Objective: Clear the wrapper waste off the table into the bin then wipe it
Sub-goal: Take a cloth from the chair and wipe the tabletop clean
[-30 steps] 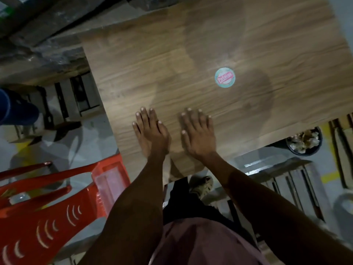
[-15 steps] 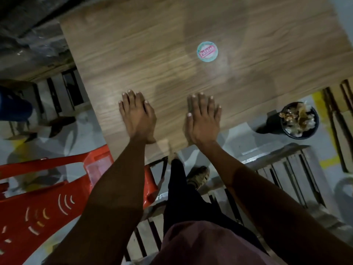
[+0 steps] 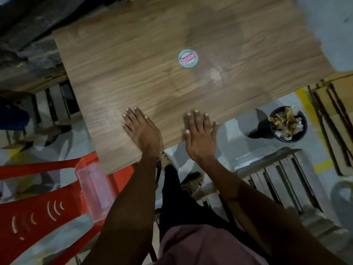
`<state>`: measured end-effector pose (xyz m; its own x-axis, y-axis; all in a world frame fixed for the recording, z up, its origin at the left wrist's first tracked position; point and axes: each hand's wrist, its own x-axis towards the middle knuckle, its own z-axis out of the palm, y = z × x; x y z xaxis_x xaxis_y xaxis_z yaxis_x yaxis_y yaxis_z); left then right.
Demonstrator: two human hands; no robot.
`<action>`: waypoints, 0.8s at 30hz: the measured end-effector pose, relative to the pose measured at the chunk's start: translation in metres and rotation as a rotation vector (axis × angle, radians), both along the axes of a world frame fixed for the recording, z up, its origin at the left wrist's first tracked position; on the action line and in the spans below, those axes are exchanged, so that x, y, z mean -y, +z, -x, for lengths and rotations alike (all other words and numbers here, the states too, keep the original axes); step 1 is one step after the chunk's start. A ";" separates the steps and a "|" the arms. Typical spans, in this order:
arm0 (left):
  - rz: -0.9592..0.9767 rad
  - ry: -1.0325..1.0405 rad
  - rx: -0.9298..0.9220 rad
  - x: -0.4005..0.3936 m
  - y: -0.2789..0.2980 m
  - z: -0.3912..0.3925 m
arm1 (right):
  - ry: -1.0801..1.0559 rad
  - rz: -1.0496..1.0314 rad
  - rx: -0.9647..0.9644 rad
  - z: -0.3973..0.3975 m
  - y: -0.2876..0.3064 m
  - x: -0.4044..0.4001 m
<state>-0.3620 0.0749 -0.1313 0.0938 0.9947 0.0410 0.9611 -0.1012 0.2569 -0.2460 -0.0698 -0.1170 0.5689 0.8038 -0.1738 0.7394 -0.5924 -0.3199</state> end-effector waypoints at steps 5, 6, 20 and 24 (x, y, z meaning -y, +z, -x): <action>0.074 0.050 0.067 0.002 0.000 -0.023 | 0.311 0.004 -0.020 0.021 0.002 0.002; 0.088 0.042 0.093 0.000 -0.002 -0.025 | 0.375 0.002 -0.006 0.018 0.001 0.005; 0.028 -0.365 0.035 -0.006 0.003 -0.019 | 0.314 0.025 -0.030 0.019 0.005 -0.012; 0.124 -0.444 -0.092 -0.011 0.013 -0.011 | 0.294 -0.002 0.025 -0.003 0.000 -0.022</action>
